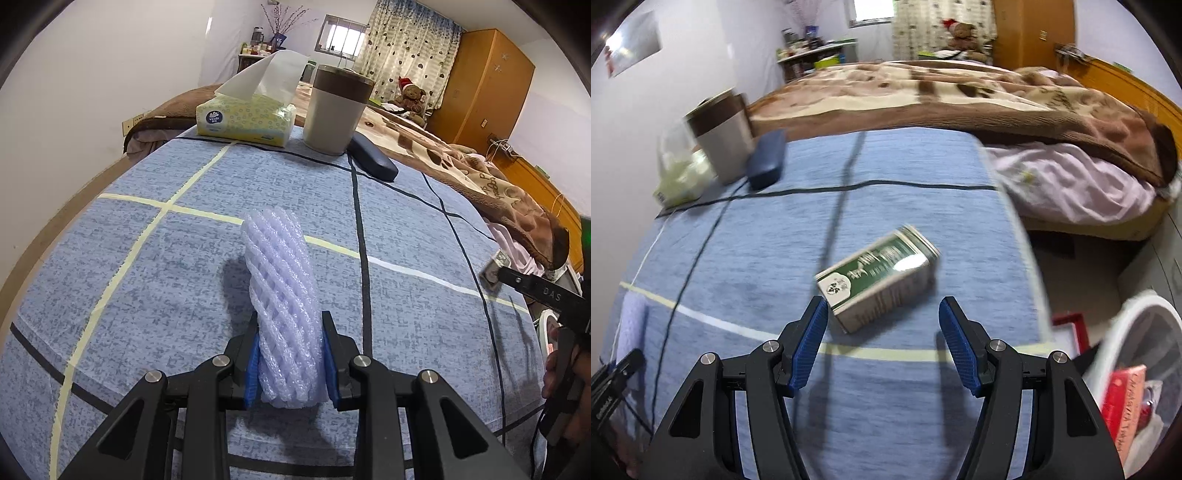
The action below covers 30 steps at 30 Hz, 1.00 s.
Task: Collect trash
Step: 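Grasp the green-and-white carton with the right tool, then carry the foam net with left tool while right tool carries the carton over the wastebasket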
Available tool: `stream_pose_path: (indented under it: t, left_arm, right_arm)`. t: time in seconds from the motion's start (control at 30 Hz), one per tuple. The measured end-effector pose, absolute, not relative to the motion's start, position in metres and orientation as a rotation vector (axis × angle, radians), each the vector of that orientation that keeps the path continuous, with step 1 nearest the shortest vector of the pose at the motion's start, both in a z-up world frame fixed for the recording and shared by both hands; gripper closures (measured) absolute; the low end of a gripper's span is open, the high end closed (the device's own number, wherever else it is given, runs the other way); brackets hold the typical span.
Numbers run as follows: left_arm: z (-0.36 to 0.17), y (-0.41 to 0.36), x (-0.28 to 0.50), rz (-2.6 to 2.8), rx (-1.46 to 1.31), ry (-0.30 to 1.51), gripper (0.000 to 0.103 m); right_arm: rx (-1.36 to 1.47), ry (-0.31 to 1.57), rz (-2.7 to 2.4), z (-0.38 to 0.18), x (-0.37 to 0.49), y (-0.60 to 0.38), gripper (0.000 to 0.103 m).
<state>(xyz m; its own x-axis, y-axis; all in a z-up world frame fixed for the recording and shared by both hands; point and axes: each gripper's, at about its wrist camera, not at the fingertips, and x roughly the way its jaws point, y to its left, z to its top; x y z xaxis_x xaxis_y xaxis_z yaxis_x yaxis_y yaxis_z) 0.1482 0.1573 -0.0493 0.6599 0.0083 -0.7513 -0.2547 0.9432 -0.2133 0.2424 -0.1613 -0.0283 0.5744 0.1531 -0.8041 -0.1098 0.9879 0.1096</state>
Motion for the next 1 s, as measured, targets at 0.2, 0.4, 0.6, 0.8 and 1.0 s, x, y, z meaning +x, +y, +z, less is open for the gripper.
stream_pose_path:
  t: [0.2, 0.4, 0.6, 0.8, 1.0]
  left_arm:
    - [-0.049, 0.150, 0.150, 0.137, -0.318, 0.842, 0.074]
    - [-0.048, 0.139, 0.156, 0.112, -0.301, 0.848, 0.074]
    - [-0.050, 0.127, 0.164, 0.073, -0.289, 0.856, 0.074]
    - [-0.050, 0.120, 0.168, 0.052, -0.277, 0.860, 0.074]
    - [-0.047, 0.110, 0.167, 0.034, -0.272, 0.867, 0.074]
  right_arm:
    - [0.131, 0.913, 0.149, -0.019, 0.237, -0.179, 0.039]
    - [0.112, 0.900, 0.181, -0.025, 0.249, -0.157, 0.039]
    - [0.114, 0.940, 0.172, -0.038, 0.265, -0.155, 0.039]
    - [0.106, 0.914, 0.184, -0.033, 0.258, -0.162, 0.062]
    - [0.102, 0.887, 0.240, -0.022, 0.234, -0.170, 0.064]
